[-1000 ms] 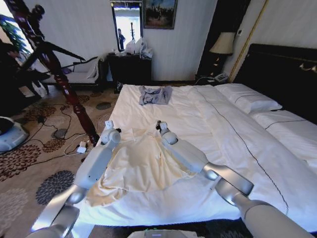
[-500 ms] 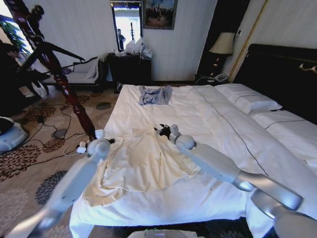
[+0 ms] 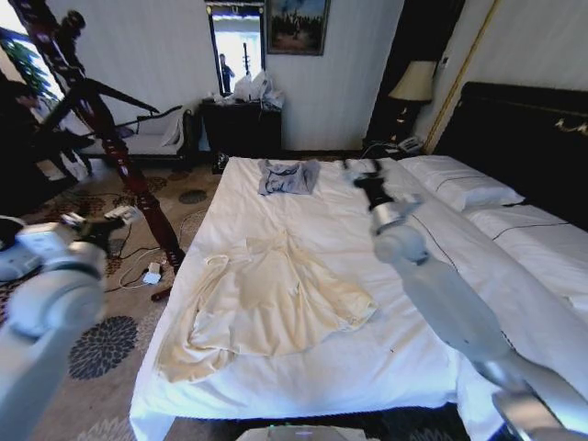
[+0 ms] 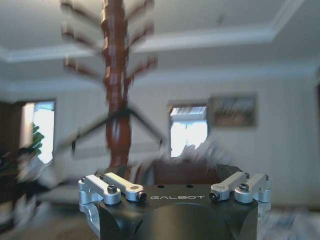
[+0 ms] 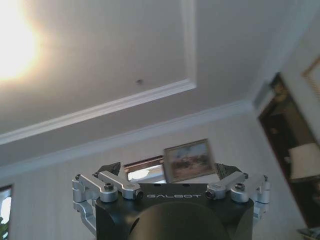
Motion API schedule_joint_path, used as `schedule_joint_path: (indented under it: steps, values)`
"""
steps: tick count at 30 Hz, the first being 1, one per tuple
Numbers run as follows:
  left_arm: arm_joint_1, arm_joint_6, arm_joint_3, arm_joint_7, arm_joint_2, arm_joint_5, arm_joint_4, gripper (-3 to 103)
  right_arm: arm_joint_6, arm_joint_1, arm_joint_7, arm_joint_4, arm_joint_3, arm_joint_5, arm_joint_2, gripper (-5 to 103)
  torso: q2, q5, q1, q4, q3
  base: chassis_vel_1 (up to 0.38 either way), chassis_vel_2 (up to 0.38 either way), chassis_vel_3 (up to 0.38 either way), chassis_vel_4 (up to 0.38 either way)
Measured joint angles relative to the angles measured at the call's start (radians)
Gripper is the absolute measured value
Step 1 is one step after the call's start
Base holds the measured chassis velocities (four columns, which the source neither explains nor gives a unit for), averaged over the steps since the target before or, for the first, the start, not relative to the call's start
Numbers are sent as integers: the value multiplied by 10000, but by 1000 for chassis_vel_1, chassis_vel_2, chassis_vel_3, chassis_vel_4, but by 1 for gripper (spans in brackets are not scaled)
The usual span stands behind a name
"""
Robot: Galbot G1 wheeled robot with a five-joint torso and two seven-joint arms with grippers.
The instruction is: Pick up the clothes from the bed and hang them on the clothes hanger.
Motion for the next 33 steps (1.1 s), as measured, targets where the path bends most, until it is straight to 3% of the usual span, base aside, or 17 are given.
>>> schedule_joint_path:
  steps: [1,3,4,5,7,8,10,11,12,14,16,21,25,33]
  values:
    - [-18,-83,-489,230,410,-740,213,100,-70,-574,-9,311,553,-14,60,100,1,1,-1,1,-2,0,0,0,0]
    - [-314,-170,-1084,661,1307,-2152,1057,100,-214,-1646,-9,803,1476,-56,236,100,-1,1,0,-20,1,0,0,0,0]
    - [-314,-170,-1084,661,1307,-2152,1057,100,-214,-1646,-9,803,1476,-56,236,100,-1,1,0,-20,1,0,0,0,0]
    - [-542,-215,-1406,1244,1974,-2959,1903,100,-303,-2193,14,1068,2001,-56,374,100,-1,5,2,-23,2,0,0,0,0]
    - [-766,-263,-1654,2657,2808,-3404,3066,100,-454,-2810,43,1375,2634,-60,593,100,-3,2,6,-10,3,0,0,0,0]
    - [-766,-263,-1654,2657,2808,-3404,3066,100,-454,-2810,43,1375,2634,-60,593,100,-3,2,6,-10,3,0,0,0,0]
    - [-925,-337,-1675,3720,3416,-3303,4153,100,-547,-3150,69,1542,2980,-101,732,100,-2,2,6,-6,3,0,0,0,0]
    - [-1059,-439,-1569,4606,3906,-3154,5149,100,-604,-3482,93,1675,3258,-178,840,100,-2,-1,4,-5,3,0,0,0,0]
    - [-1059,-439,-1569,4606,3906,-3154,5149,100,-604,-3482,93,1675,3258,-178,840,100,-2,-1,4,-5,3,0,0,0,0]
    - [-1401,-543,-1205,5449,4417,-3007,6549,100,-626,-3894,112,1751,3550,-350,967,100,-2,-6,4,-8,3,0,0,0,0]
    - [-1518,-545,-1036,5902,4840,-3025,7467,100,-630,-4122,140,1764,3669,-501,1077,100,-3,-7,5,-7,3,0,0,0,0]
    - [-1497,-509,-886,6573,5525,-3370,8730,100,-655,-4338,218,1762,3643,-727,1318,100,-2,-2,4,-7,3,0,0,0,0]
    - [-1253,-320,-691,8246,6303,-3834,10508,100,-813,-4357,467,1686,3354,-958,1710,100,-3,-1,4,-8,3,0,0,0,0]
    - [-983,-223,-388,8879,6322,-4049,11651,100,-903,-4157,636,1274,3020,-1240,2022,100,-3,-2,4,-9,3,0,0,0,0]
